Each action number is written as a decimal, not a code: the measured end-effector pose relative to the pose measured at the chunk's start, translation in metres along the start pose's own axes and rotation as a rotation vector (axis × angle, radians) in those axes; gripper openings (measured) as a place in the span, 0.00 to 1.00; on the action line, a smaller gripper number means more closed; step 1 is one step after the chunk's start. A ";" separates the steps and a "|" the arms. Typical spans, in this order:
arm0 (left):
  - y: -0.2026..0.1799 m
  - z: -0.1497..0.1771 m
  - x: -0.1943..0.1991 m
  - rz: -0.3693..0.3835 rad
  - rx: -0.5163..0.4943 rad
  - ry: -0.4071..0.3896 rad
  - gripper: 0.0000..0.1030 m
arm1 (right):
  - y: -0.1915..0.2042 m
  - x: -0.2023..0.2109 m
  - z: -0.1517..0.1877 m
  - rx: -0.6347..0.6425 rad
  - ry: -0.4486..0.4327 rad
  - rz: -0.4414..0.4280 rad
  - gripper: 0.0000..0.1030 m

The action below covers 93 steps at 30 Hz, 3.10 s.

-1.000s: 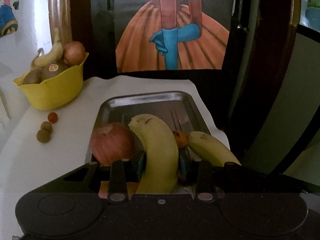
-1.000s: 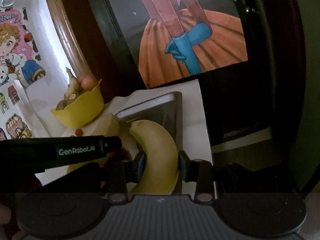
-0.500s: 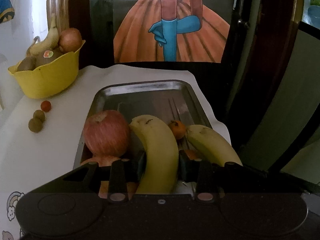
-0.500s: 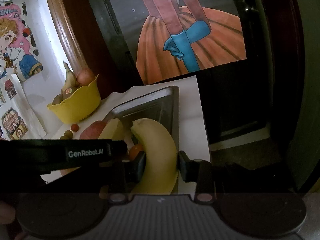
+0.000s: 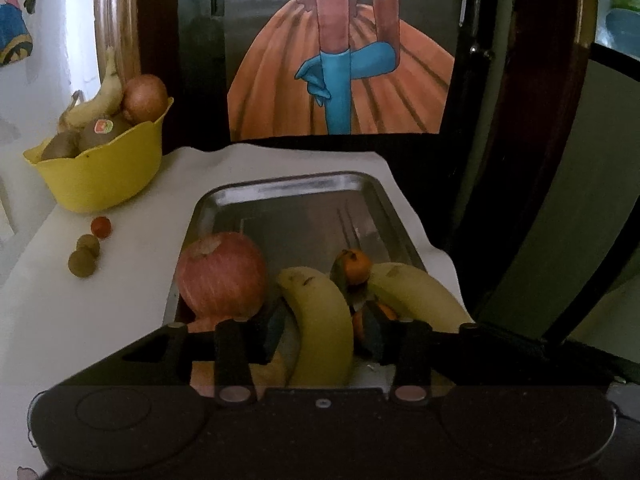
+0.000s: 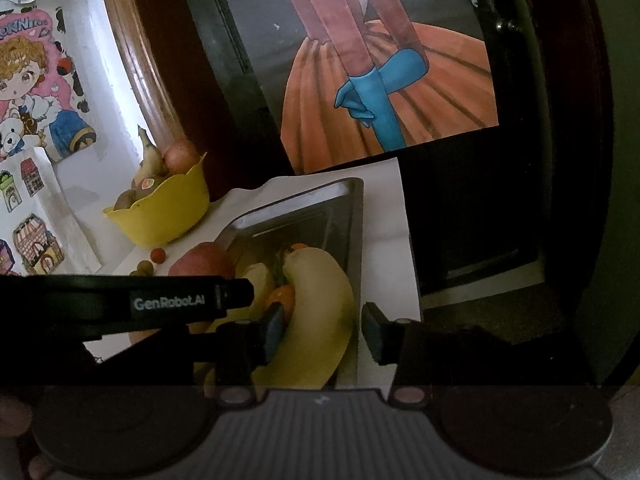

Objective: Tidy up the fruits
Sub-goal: 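Open both tools to release the bananas inside the tray, then withdraw both open tools from the tray toward the tomato and kiwis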

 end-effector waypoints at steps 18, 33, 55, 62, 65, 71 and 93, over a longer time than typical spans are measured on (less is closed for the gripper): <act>0.005 0.005 0.071 -0.088 0.037 -0.193 0.99 | 0.003 0.044 -0.002 0.005 -0.074 -0.011 0.84; 0.050 0.039 0.135 -0.193 0.136 -0.258 0.99 | 0.029 0.090 0.005 0.045 -0.131 -0.028 1.00; 0.149 0.136 0.176 -0.366 0.307 -0.157 0.99 | 0.112 0.107 0.046 0.216 -0.033 -0.087 1.00; 0.164 0.147 0.195 -0.390 0.323 -0.170 0.99 | 0.142 0.110 0.055 0.263 0.005 -0.115 1.00; 0.167 0.142 0.206 -0.393 0.323 -0.179 0.99 | 0.154 0.116 0.052 0.281 0.011 -0.150 1.00; 0.167 0.117 0.225 -0.424 0.285 -0.219 0.99 | 0.187 0.124 0.024 0.346 0.002 -0.201 1.00; 0.192 0.036 0.100 -0.405 0.180 -0.196 0.99 | 0.219 -0.077 -0.110 0.479 0.220 -0.238 1.00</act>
Point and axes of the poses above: each gripper's, at about its wrist camera, not at the fingertips, and x roughly against the way its jaws point, y to its left, z to its underside, the point moved 1 cm from there along -x, roughly the way its jaws point, and after that the axes turned 6 degrees about y, right-handed, at the moved point
